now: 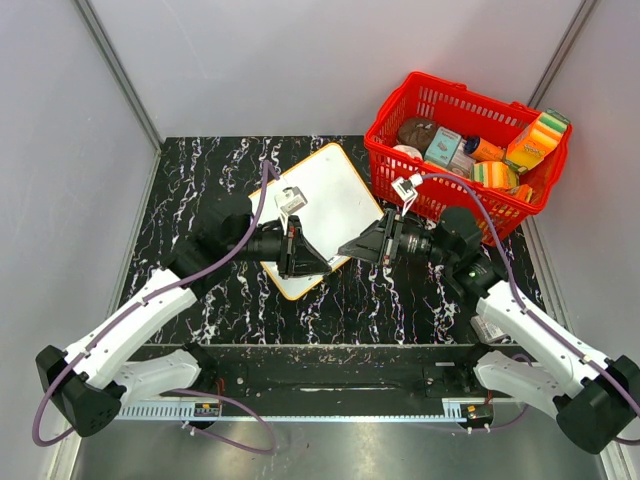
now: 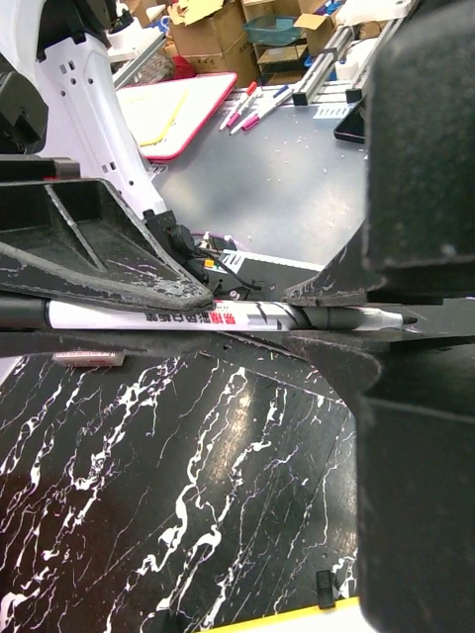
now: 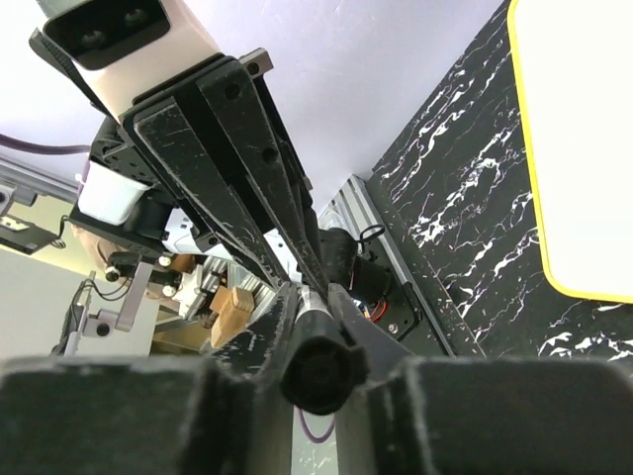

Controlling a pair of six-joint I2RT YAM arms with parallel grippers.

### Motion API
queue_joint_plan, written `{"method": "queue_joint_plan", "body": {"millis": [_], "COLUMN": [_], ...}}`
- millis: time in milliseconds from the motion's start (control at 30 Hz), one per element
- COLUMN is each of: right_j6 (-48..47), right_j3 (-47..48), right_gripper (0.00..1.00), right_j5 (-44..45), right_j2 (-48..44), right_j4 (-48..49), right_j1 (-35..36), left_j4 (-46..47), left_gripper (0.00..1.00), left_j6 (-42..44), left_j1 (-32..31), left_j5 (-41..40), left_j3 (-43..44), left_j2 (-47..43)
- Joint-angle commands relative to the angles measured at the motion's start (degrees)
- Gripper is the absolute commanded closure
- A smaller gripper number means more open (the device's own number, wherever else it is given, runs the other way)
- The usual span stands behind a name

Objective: Write a sentence on the whiteboard
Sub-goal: Open the whiteboard marker at the center of the board, then move the whiteboard stand to the center of the board.

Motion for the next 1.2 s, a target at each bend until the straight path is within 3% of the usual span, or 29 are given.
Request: {"method": "queue_joint_plan", "body": {"millis": [0,33,67,100,200,267,500,700,933,1167], "right_j6": [0.78,0.78,0.69,0.08,-2.02,-3.52,-7.04,-7.13,-7.83,-7.75], "right_j3": [2.23,2.14,2.23,2.14,2.31,2.49,2.23,1.35,0.12,-0.76], "right_gripper": [0.85,1.0,1.0,1.0,1.0,1.0,1.0,1.0,1.0,1.0], "right_j5": [-2.09,-2.09,-1.92,-1.13,2.54,5.71,31.34,45.26,47.57,47.83], "right_j2": [0.24,0.33,0.24,0.07,-1.34,-3.09,-9.76,-15.57,-18.3,-19.97], "right_j4": [3.2,2.85,2.41,2.06,-1.97,-7.15,-26.58,-36.79,-39.16,-40.39], "right_j1": [0.1,0.1,0.1,0.1,0.1,0.1,0.1,0.1,0.1,0.1], "left_j4": [2.77,2.86,2.86,2.77,2.24,1.63,-0.56,-1.62,-6.27,-8.74], "left_gripper": [1.0,1.0,0.98,0.85,0.17,0.11,0.1,0.16,0.18,0.19], "left_j6": [-0.14,-0.06,-0.23,-0.23,-0.49,-1.11,-4.71,-10.25,-19.99,-33.88], "left_j1": [0.11,0.2,0.11,0.2,0.2,0.2,0.2,-2.78,-13.23,-16.23], "left_j5": [1.63,1.71,1.63,1.37,-0.48,-3.72,-18.74,-32.72,-49.25,-57.69], "left_j3": [2.06,2.06,1.97,1.88,1.36,0.39,-5.67,-9.46,-2.44,-1.37], "left_j2": [-1.1,-1.1,-1.1,-1.1,-1.45,-2.15,-2.95,3.28,20.04,28.68]}}
